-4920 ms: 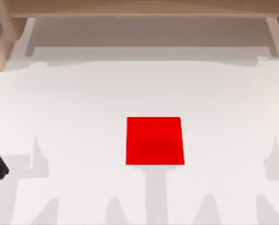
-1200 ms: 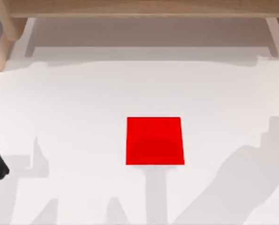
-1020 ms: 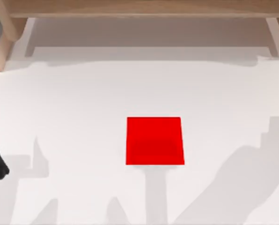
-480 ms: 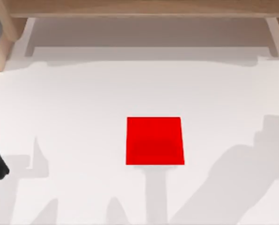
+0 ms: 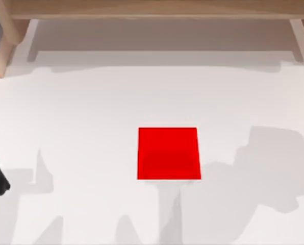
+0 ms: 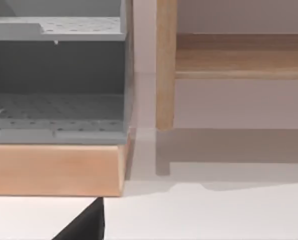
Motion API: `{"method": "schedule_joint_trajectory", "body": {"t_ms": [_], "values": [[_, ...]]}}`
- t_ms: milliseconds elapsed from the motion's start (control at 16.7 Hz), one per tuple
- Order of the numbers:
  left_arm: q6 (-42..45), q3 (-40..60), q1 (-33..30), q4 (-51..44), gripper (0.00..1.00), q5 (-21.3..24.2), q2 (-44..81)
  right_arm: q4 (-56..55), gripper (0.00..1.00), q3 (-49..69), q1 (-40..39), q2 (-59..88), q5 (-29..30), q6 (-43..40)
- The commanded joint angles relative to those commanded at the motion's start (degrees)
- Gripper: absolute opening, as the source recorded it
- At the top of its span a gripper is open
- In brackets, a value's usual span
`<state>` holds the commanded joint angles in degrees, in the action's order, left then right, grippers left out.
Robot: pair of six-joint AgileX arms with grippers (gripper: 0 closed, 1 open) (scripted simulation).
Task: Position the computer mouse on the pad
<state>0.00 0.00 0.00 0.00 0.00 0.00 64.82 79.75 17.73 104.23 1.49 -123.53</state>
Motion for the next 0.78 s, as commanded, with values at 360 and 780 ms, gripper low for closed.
{"method": "schedule_joint_trajectory", "body": {"t_ms": [360, 780], "values": [[0.0, 0.0, 0.0, 0.0, 1.0, 0.0, 0.0, 0.6, 0.0, 0.4, -0.1, -0.2, 0.0, 0.1], [0.0, 0.0, 0.0, 0.0, 1.0, 0.0, 0.0, 2.7, 0.0, 7.4, -10.4, 5.4, 0.1, 16.5]]}}
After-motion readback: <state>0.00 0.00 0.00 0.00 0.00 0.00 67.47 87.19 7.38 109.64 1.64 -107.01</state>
